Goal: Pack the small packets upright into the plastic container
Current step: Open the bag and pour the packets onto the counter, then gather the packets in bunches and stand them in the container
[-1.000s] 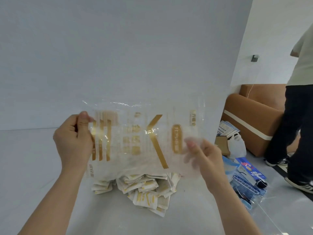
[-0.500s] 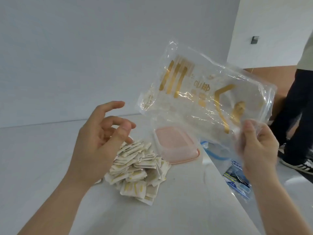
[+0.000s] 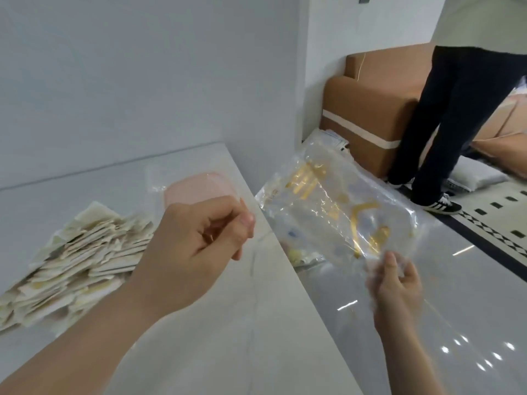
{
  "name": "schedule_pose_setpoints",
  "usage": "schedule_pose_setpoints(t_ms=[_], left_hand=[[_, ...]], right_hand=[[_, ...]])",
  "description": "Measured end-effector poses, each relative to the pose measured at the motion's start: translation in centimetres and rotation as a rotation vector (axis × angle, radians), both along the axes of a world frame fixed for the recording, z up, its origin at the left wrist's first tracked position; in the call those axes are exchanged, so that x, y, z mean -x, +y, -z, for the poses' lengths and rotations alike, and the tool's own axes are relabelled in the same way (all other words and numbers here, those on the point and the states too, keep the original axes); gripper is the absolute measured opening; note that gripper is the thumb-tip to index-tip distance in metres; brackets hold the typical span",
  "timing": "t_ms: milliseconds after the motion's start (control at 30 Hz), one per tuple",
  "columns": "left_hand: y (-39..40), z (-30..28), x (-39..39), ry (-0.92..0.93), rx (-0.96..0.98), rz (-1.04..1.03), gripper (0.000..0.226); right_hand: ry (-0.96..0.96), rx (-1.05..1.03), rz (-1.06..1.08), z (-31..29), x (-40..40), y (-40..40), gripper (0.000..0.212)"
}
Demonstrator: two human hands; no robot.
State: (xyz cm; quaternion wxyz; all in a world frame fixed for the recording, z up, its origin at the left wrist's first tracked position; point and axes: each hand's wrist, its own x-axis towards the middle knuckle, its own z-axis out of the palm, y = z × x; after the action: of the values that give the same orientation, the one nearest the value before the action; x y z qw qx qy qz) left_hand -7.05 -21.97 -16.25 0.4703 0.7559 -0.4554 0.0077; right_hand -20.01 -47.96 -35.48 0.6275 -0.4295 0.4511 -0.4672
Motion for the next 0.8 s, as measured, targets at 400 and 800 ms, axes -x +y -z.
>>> schedule_pose_setpoints(t_ms=[400,800], left_hand=[[-3.2,2.2,0.5,0.055,-0.081,-0.04,0.029],[-3.4,2.9,0.9,0.059,-0.091,0.007,0.03]], right_hand=[[0.226,-0.274,-0.021,15.3,-1.2,-0.3,0.016],[0.441,-0.303,-0.354,16.1,-1.4,-0.4,0.031]])
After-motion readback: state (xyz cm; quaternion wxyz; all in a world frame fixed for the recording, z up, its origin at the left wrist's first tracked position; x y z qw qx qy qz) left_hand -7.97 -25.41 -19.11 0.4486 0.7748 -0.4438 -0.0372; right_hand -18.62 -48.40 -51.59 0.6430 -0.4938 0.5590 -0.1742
